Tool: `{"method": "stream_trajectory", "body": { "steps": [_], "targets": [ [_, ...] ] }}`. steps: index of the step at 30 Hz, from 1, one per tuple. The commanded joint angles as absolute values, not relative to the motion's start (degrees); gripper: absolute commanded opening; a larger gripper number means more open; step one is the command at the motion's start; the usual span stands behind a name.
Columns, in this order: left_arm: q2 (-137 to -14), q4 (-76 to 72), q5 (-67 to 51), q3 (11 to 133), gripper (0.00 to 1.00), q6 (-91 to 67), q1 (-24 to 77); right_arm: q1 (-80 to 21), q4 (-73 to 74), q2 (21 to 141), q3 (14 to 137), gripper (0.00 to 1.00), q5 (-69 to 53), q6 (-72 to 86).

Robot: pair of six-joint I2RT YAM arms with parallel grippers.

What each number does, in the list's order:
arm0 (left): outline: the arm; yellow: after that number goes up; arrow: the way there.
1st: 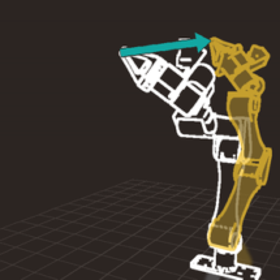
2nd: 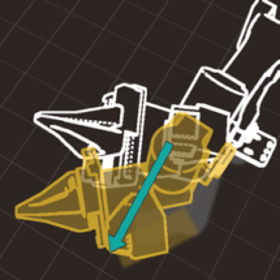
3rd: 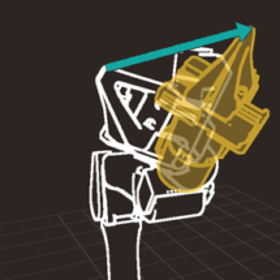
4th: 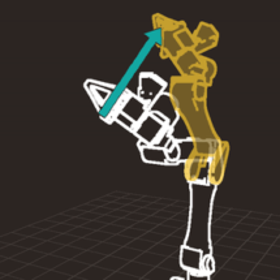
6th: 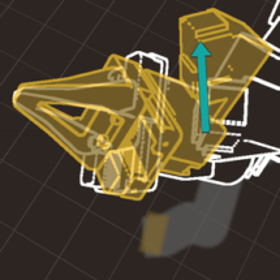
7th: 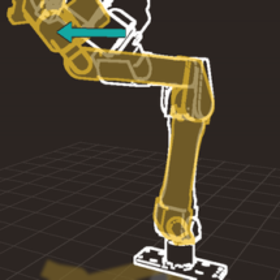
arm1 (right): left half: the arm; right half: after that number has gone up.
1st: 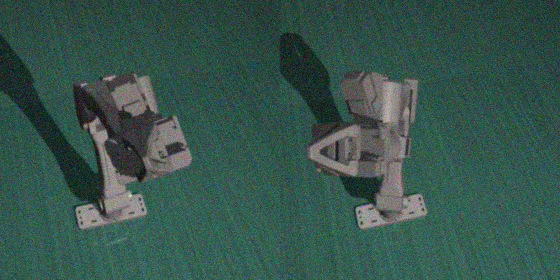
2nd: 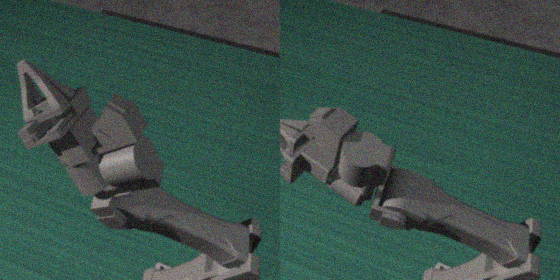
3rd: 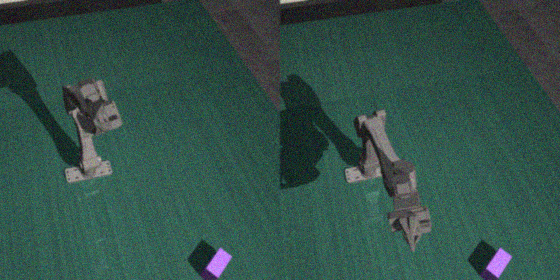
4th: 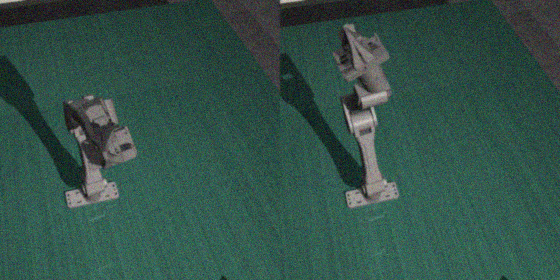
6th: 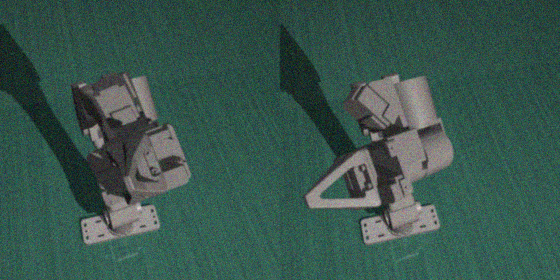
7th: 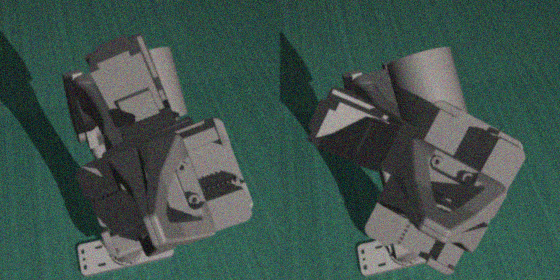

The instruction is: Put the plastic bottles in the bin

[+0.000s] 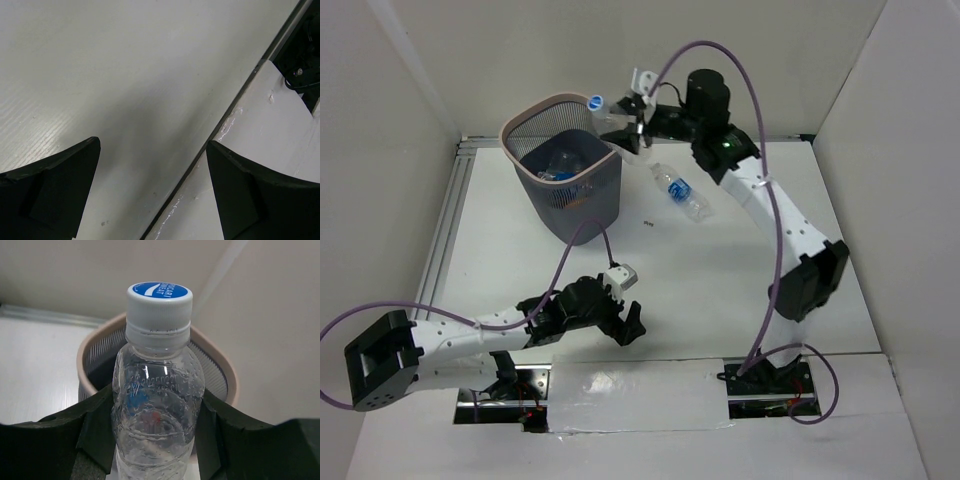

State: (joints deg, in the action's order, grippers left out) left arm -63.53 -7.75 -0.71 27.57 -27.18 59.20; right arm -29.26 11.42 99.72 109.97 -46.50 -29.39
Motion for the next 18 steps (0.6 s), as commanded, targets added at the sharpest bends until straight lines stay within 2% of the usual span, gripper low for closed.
{"method": "stream_trajectory", "body": {
  "steps": [1, 3, 6, 10, 12, 15, 18],
  "targets": [
    [-61.8, -11.0, 1.1, 27.8, 1.00, -27.3, 59.4, -34.3, 5.3, 106.0, 121.9, 0.39, -41.8, -19.7],
    [-61.2, -11.5, 1.1, 27.8, 1.00, -26.8, 60.0, -36.1, 9.2, 112.0, 131.8, 0.40, -41.1, -20.2],
    [-60.5, -11.5, 1.6, 27.2, 1.00, -26.3, 60.0, -38.1, 12.1, 117.2, 138.3, 0.40, -40.0, -21.5],
    [-58.7, -12.2, 1.6, 26.1, 1.00, -26.3, 60.0, -38.7, 6.9, 118.5, 134.4, 0.45, -38.7, -18.8],
    [-58.7, -12.7, 2.1, 25.6, 1.00, -25.8, 60.0, -39.2, 4.9, 120.6, 133.4, 0.64, -37.6, -15.7],
    [-58.7, -12.0, 2.6, 25.6, 1.00, -25.1, 60.0, -39.2, 7.4, 124.1, 135.1, 1.00, -34.4, -15.7],
    [-57.2, -10.6, 3.9, 25.6, 1.00, -25.1, 60.0, -37.6, 7.9, 124.6, 137.5, 1.00, -28.7, -13.3]
  ]
}}
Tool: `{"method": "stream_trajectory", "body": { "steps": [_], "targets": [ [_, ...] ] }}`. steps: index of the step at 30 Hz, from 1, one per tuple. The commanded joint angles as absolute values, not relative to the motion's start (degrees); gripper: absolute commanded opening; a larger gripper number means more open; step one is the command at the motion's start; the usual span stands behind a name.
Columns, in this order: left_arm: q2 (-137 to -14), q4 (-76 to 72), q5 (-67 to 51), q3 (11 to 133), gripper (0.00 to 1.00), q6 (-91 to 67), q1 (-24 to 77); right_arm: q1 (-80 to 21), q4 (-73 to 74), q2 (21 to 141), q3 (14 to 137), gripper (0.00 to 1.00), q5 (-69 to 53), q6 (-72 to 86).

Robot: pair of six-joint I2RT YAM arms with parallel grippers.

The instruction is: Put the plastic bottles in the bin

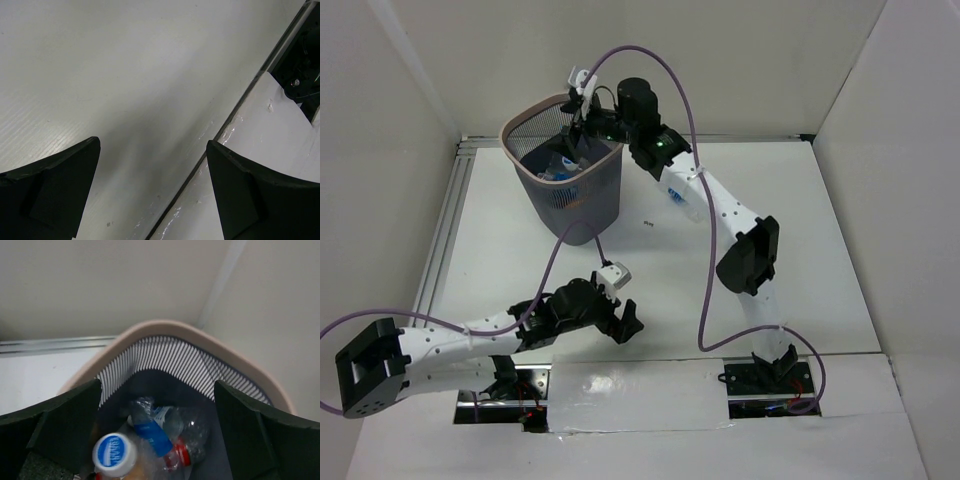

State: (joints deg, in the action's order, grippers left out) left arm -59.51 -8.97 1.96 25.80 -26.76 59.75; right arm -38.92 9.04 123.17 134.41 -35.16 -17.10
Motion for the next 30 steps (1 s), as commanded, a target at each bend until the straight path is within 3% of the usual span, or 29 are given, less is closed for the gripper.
{"method": "stream_trajectory", "body": {
  "steps": [1, 9, 11, 15, 16, 19, 21, 24, 27, 30],
  "targets": [
    [-56.6, -10.6, 4.5, 25.0, 1.00, -25.1, 60.0, -37.1, 7.0, 123.9, 138.3, 1.00, -27.1, -12.5],
    [-51.9, -11.3, 1.8, 22.7, 1.00, -23.4, 56.0, -30.8, 11.4, 117.1, 132.6, 1.00, -11.4, -12.7],
    [-53.2, -11.3, 0.0, 24.6, 1.00, -22.3, 53.9, -28.3, 13.7, 114.7, 127.7, 0.95, -8.4, -11.6],
    [-56.8, -9.2, -2.4, 27.9, 1.00, -20.9, 51.9, -22.3, 15.4, 110.9, 118.8, 0.56, -6.4, -9.2],
    [-57.3, -9.2, -3.2, 28.6, 1.00, -20.4, 51.9, -19.2, 16.0, 110.4, 117.3, 0.36, -7.5, -7.9],
    [-58.0, -9.2, -4.2, 28.6, 1.00, -19.8, 51.2, -13.2, 18.0, 109.7, 113.2, 0.18, -12.6, -6.9],
    [-58.0, -9.8, -4.7, 28.6, 1.00, -19.8, 50.1, -10.9, 20.0, 110.2, 110.3, 0.29, -16.2, -6.9],
    [-58.5, -9.8, -5.4, 29.1, 1.00, -19.8, 49.5, -9.1, 24.7, 111.7, 106.1, 0.78, -19.3, -12.0],
    [-59.1, -8.3, -5.4, 30.3, 1.00, -19.8, 49.5, -9.1, 28.9, 114.2, 103.0, 0.94, -18.3, -18.8],
    [-59.1, -8.3, -4.7, 29.8, 1.00, -21.1, 49.5, -8.0, 28.3, 115.5, 100.9, 0.96, -15.6, -18.3]
  ]
}}
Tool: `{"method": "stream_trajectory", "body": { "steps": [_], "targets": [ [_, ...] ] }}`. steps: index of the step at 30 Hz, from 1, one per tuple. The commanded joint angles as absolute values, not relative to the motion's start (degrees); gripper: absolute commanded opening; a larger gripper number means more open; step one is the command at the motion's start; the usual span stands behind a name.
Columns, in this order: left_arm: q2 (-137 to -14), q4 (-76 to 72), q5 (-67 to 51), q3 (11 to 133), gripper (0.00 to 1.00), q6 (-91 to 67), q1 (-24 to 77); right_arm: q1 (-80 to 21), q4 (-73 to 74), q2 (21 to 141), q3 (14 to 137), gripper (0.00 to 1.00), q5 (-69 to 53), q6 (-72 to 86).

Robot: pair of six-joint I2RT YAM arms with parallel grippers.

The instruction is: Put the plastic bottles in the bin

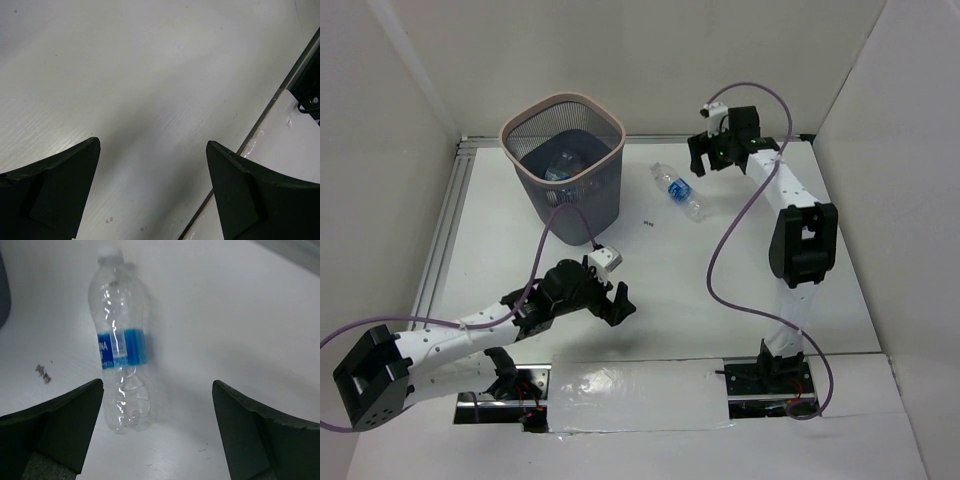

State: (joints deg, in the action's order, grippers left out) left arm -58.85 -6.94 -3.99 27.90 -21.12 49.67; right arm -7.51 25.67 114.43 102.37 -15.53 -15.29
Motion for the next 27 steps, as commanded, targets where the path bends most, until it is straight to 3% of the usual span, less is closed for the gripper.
{"method": "stream_trajectory", "body": {
  "steps": [1, 16, 23, 27],
  "targets": [
    [-59.1, -8.3, -4.7, 29.3, 1.00, -22.0, 49.5, -7.1, 26.0, 115.5, 100.2, 0.96, -14.7, -17.4],
    [-62.5, -7.7, -4.7, 30.9, 1.00, -25.3, 49.5, -11.0, 31.5, 127.9, 107.3, 0.97, -23.2, -20.0],
    [-62.5, -8.3, -4.2, 30.3, 1.00, -25.8, 49.5, -12.4, 31.5, 129.7, 107.3, 0.97, -20.5, -19.4],
    [-63.0, -8.8, -4.2, 30.3, 1.00, -25.8, 49.5, -14.3, 30.9, 129.7, 103.1, 0.90, -17.2, -20.0]
  ]
}}
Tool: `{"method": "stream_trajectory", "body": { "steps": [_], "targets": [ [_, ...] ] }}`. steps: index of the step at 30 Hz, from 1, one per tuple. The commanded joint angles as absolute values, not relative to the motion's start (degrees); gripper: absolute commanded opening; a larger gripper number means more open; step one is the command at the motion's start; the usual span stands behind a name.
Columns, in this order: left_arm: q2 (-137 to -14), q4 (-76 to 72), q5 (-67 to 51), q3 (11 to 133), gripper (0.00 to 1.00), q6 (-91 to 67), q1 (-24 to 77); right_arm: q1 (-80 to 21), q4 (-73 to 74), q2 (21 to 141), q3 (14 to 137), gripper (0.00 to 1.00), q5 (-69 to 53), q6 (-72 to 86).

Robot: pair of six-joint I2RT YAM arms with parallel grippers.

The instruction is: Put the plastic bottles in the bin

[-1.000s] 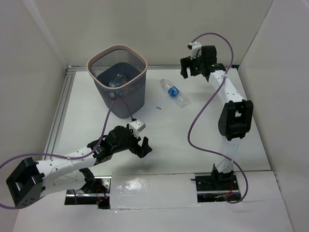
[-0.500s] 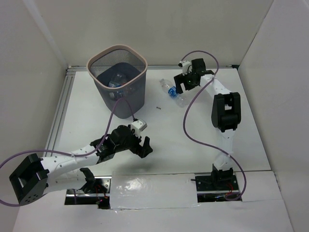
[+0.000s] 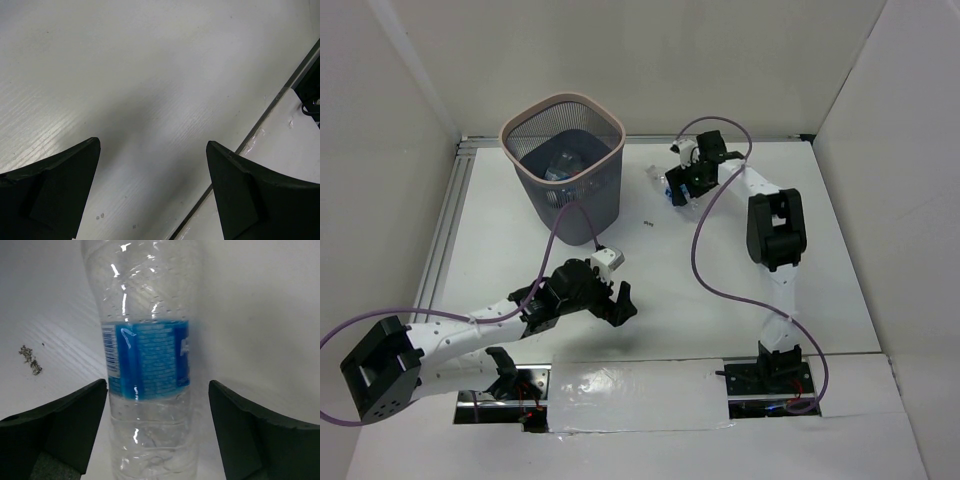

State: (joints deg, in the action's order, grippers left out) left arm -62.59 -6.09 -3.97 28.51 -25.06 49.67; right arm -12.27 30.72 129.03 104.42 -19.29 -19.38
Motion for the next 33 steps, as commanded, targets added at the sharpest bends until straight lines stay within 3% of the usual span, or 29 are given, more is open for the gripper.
{"method": "stream_trajectory", "body": {
  "steps": [1, 10, 14, 25, 33],
  "targets": [
    [-63.0, -8.8, -4.2, 30.8, 1.00, -25.8, 49.5, -15.1, 30.8, 129.7, 102.6, 0.87, -15.7, -20.6],
    [-61.8, -8.8, -4.2, 29.3, 1.00, -25.8, 49.5, -16.3, 30.8, 124.7, 101.9, 0.29, -17.4, -19.3],
    [-61.8, -9.9, -4.2, 29.3, 1.00, -25.3, 49.5, -15.1, 31.3, 119.7, 103.3, 0.12, -20.3, -17.2],
    [-61.6, -12.2, -6.4, 28.7, 1.00, -24.8, 49.5, -19.8, 25.2, 110.5, 119.0, 0.08, -21.3, -9.1],
    [-55.6, -11.0, -6.4, 26.3, 1.00, -24.8, 49.5, -27.5, 17.6, 114.4, 130.9, 0.08, -21.4, -8.9]
  ]
}}
